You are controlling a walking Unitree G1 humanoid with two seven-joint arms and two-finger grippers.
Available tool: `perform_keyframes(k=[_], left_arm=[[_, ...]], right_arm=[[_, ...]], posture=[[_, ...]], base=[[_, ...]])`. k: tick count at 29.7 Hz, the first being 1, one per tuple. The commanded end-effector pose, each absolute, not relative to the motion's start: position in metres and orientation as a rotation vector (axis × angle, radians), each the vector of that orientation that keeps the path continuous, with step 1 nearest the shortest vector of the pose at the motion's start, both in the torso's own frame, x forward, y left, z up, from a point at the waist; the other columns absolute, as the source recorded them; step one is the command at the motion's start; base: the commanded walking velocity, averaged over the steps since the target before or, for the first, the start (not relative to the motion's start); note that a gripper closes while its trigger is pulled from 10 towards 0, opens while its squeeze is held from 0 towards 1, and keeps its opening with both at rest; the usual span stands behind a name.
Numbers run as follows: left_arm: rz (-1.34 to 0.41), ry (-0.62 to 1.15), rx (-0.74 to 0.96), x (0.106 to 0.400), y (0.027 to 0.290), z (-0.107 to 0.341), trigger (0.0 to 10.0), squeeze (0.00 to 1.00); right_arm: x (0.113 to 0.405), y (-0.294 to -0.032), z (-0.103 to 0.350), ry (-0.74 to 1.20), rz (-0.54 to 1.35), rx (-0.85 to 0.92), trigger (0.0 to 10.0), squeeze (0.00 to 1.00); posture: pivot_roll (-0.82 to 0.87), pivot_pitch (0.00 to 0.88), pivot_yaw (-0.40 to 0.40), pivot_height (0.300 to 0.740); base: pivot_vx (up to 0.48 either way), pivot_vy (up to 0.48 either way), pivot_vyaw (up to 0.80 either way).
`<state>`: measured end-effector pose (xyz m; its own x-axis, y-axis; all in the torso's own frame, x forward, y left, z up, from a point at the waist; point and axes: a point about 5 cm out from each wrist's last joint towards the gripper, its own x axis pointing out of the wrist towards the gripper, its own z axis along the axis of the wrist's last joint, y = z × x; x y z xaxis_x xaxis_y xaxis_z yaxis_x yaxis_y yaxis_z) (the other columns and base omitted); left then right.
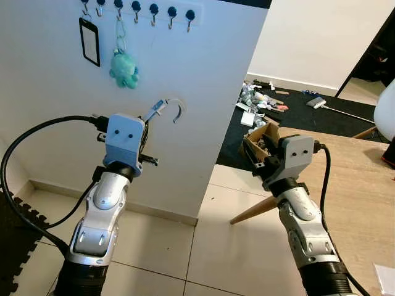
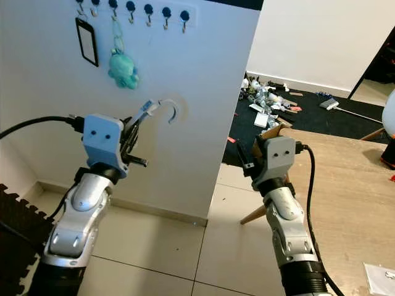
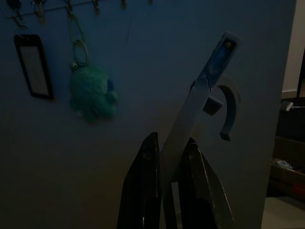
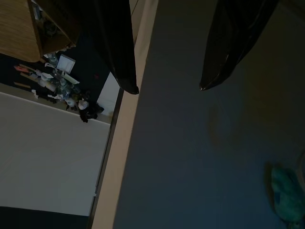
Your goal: Hang keys on a hook
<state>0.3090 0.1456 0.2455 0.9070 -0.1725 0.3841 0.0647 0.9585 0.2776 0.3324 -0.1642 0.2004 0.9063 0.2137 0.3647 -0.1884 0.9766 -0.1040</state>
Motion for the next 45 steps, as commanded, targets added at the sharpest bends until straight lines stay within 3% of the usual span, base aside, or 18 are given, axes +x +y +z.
perform_keyframes(k=[1, 32, 45], left_arm=[[-0.119, -0.421, 0.27, 0.309, 0.146, 0.244, 10.0, 0.0], [-0.118, -0.435, 0.268, 0.308, 0.146, 0.246, 10.0, 0.0], [-0.209, -0.457, 0.259, 0.297, 0.141, 0.249, 10.0, 0.0]], right_arm=[[0.333, -0.166, 0.196, -0.364, 0.201, -0.061, 10.0, 0.0], [0.332, -0.166, 0.195, -0.363, 0.2, -0.062, 10.0, 0.0], [0.33, -0.169, 0.185, -0.333, 0.193, -0.071, 10.0, 0.0]], posture=[[0.12, 0.174, -0.087, 0.74], [0.12, 0.175, -0.086, 0.74], [0.12, 0.174, -0.087, 0.74]], base=[[0.244, 0.0, 0.0], [0.44, 0.0, 0.0], [0.069, 0.0, 0.0]])
